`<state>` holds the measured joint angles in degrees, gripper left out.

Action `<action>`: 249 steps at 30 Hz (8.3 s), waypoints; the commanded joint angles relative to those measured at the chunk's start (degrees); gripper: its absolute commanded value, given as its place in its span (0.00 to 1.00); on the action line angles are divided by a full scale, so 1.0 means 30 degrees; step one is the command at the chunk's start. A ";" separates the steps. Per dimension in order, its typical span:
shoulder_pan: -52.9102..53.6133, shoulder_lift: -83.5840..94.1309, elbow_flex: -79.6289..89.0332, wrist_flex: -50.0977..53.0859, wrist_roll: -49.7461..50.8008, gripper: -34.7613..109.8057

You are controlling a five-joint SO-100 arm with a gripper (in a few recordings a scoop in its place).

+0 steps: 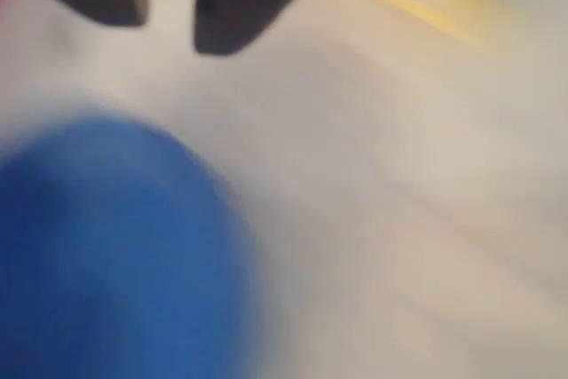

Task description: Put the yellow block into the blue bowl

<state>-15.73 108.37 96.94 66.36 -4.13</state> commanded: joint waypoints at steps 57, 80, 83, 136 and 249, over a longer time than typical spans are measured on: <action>1.0371 -1.2627 -1.0723 0.7178 -2.2178 0.47; 1.0166 -1.4473 -1.0459 0.4922 -2.2354 0.40; 1.0166 -1.4941 -1.0488 0.4922 -2.2236 0.37; 0.2256 -0.7617 -1.1191 0.0703 -1.6992 0.24; -0.0879 2.7627 2.2852 0.0322 -0.1963 0.24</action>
<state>-18.02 184.83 165.15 69.26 -9.93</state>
